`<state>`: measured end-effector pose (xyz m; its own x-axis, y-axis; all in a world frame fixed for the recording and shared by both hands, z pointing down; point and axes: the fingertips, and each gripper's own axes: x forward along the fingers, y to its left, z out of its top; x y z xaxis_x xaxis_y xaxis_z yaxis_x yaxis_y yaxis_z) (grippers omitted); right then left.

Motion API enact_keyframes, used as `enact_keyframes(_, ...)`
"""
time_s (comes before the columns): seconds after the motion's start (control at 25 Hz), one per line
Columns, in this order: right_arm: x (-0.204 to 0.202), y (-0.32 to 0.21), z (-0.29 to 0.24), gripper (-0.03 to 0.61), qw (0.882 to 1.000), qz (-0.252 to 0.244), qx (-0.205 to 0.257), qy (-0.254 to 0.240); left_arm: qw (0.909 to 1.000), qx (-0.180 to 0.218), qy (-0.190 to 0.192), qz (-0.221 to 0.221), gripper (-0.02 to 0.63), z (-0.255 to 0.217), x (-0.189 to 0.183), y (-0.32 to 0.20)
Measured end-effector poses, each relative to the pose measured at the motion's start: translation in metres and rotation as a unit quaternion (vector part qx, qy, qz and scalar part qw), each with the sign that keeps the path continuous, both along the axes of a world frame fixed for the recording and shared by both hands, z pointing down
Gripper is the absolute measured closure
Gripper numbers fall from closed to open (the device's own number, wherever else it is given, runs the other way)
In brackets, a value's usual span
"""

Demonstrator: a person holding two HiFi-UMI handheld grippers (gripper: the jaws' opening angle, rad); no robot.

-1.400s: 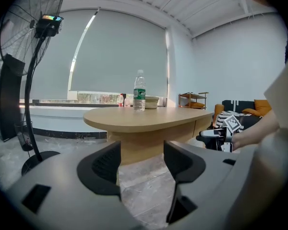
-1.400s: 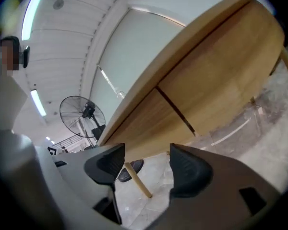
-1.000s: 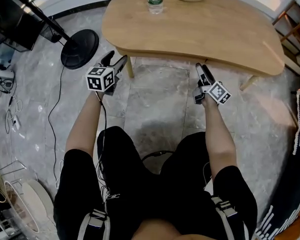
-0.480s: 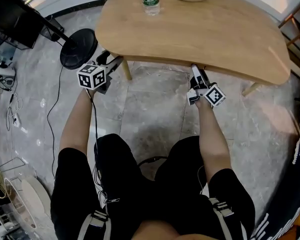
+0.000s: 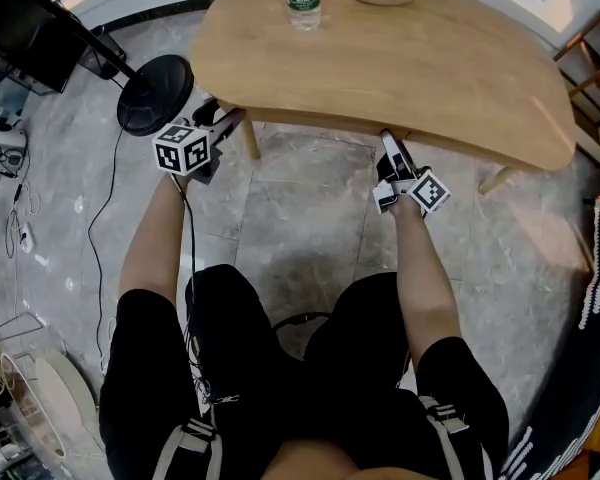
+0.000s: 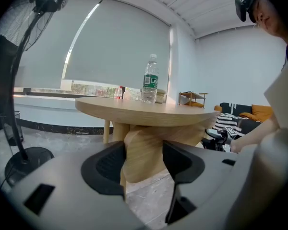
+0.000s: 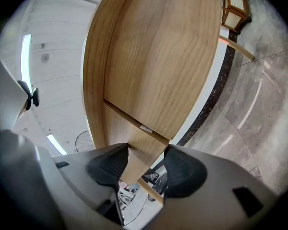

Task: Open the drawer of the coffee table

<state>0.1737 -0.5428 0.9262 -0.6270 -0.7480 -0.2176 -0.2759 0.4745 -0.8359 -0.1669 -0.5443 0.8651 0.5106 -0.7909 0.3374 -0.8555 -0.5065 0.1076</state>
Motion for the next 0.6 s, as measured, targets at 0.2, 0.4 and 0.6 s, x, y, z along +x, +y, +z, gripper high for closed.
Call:
enact_keyframes(0.2, 0.000, 0.013, 0.003, 0.353, 1.000, -0.027, -0.005, -0.003, 0.9998, -0.005, 0.004, 0.017, 0.372, 0.000, -0.003, 0.016)
enact_keyframes(0.4, -0.005, 0.027, 0.002, 0.387, 0.999, -0.033, -0.017, -0.002, 0.9995, -0.008, 0.005, 0.032, 0.397, -0.002, -0.007, 0.030)
enact_keyframes(0.6, -0.011, 0.042, -0.004, 0.387, 0.999, -0.048, -0.018, -0.010, 0.9991, -0.001, 0.010, 0.042, 0.405, -0.003, -0.011, 0.045)
